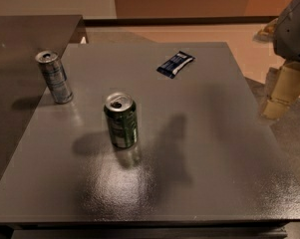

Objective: Move rxbar blueberry near green can

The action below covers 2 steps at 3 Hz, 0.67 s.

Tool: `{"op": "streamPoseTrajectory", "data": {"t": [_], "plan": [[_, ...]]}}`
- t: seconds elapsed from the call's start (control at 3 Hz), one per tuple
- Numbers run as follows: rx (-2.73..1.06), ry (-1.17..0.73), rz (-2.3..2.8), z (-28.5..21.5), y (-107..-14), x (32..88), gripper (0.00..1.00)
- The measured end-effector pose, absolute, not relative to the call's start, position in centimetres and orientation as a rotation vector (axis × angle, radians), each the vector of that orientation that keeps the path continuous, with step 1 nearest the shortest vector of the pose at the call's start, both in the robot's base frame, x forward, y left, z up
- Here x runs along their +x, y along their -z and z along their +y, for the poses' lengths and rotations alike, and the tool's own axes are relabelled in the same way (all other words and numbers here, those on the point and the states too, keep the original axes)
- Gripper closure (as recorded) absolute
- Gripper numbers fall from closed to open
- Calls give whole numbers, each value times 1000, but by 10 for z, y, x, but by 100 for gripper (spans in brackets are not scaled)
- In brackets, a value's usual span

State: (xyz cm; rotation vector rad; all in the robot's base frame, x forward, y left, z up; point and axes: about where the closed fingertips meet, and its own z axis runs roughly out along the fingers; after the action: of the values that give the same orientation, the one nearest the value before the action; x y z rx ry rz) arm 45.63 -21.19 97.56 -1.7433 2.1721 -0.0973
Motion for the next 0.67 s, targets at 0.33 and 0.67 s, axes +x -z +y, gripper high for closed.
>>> {"op": "streamPoseTrajectory", "data": {"t": [0.33,0.67], "plan": [[-1838,108,2054,-191,-966,493,0],[-1969,145,1920,-163,-957,538,0]]}}
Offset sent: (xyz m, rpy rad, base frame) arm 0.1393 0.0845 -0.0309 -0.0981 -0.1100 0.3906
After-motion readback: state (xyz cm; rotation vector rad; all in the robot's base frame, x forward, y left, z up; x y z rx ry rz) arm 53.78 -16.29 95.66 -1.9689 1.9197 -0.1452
